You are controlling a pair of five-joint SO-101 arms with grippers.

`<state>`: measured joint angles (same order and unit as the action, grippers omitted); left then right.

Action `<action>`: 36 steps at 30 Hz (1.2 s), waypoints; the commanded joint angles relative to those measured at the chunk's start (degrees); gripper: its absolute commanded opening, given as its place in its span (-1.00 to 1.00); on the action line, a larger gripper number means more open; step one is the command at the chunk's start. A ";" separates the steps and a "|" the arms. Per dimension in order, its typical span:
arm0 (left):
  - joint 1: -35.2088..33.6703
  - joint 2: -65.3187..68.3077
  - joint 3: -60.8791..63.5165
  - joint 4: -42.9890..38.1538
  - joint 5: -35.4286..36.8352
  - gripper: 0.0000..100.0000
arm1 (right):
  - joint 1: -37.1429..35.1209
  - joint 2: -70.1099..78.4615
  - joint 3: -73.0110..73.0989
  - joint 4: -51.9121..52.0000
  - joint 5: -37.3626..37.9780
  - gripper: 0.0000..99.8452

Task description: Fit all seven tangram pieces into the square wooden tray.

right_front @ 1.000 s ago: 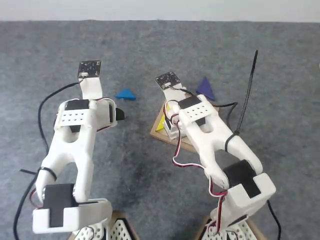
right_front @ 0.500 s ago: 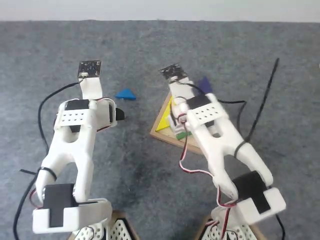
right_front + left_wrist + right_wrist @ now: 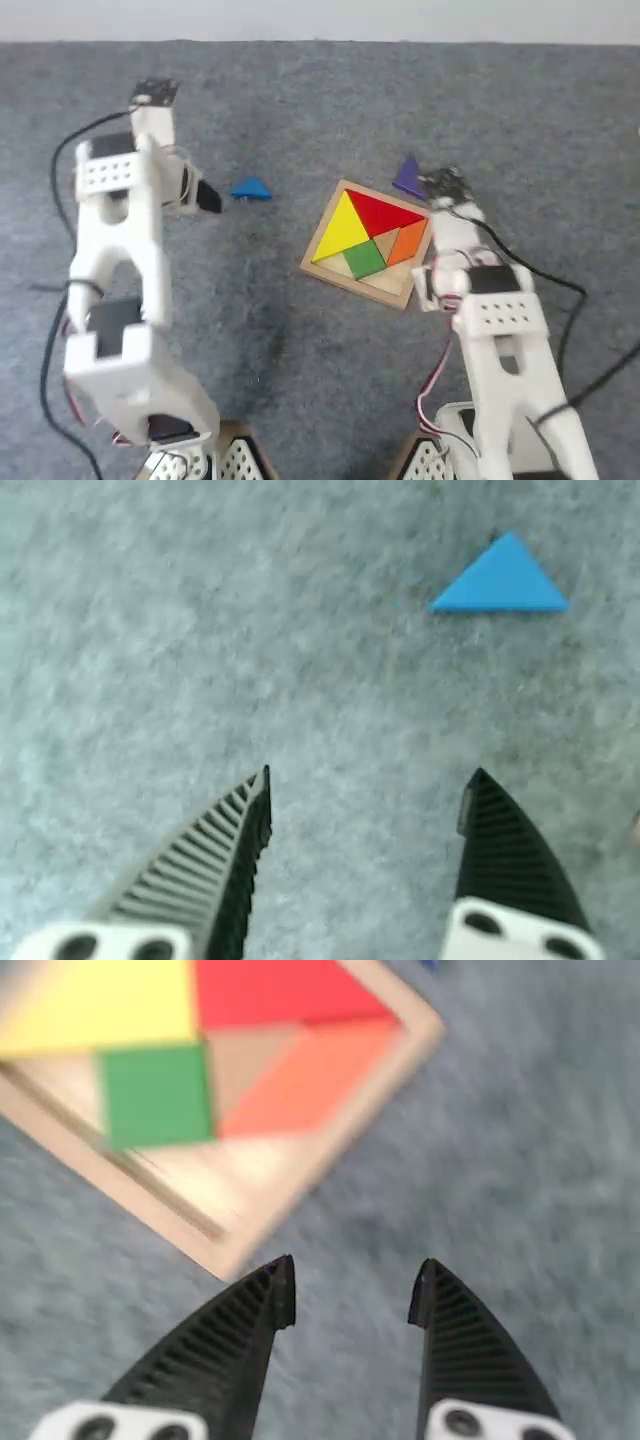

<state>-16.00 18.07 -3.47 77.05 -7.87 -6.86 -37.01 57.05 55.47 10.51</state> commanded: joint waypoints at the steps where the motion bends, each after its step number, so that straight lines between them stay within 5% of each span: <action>1: 4.66 7.47 -13.93 1.49 5.80 -0.40 | 3.30 -3.56 3.78 -4.44 -0.09 -0.60; 8: 11.96 25.14 -36.79 4.48 14.95 -0.40 | 3.21 -3.47 7.30 -7.96 -0.79 -0.60; 19: 11.96 48.88 -64.66 23.56 8.53 -0.40 | 3.12 -3.47 7.30 -8.31 -0.79 -0.60; 29: 11.78 42.64 -55.16 22.95 2.55 -0.50 | 1.01 -3.47 8.70 -9.89 -0.79 -0.60; 36: 11.78 42.73 -57.10 14.15 -8.79 -0.50 | 1.01 -3.47 8.79 -9.71 -0.88 -0.60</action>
<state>-3.69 64.13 -59.47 94.02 -12.35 -5.36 -39.03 66.11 46.77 9.98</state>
